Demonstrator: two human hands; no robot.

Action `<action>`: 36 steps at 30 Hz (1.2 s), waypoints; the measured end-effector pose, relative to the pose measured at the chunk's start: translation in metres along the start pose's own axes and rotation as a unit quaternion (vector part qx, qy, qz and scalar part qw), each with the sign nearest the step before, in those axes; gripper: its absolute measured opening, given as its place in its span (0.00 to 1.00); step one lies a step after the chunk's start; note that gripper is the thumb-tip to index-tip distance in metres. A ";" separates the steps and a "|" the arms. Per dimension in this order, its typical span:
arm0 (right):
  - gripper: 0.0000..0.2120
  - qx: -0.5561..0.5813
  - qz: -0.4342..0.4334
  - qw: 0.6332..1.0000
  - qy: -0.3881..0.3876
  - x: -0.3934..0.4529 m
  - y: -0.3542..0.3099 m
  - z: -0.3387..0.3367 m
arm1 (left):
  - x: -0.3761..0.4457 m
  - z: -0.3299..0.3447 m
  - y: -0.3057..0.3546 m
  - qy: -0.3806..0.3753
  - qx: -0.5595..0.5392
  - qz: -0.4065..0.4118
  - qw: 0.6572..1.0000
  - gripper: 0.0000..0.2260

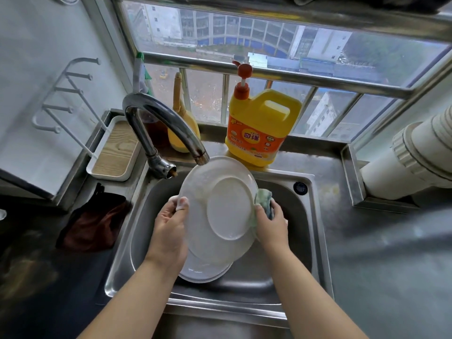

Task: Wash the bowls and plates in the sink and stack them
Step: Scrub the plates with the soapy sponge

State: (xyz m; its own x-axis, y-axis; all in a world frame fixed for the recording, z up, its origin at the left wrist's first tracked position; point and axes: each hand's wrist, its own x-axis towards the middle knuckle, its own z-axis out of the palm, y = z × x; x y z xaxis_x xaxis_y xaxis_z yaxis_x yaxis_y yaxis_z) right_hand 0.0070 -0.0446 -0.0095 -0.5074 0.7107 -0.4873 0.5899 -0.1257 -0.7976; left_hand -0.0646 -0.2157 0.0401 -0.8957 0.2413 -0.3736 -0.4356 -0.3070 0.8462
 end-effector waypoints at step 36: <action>0.26 -0.168 -0.258 0.951 0.014 -0.017 -0.055 0.002 | -0.005 0.004 0.016 -0.138 0.162 -0.009 0.977 0.14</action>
State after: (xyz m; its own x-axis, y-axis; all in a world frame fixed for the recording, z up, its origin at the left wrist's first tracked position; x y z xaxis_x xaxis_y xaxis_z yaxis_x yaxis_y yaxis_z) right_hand -0.0180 -0.0510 0.0414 -0.7706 0.6354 -0.0481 0.4361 0.4709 -0.7668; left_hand -0.0668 -0.2180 0.0574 -0.8105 0.4973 -0.3095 -0.3592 -0.0044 0.9333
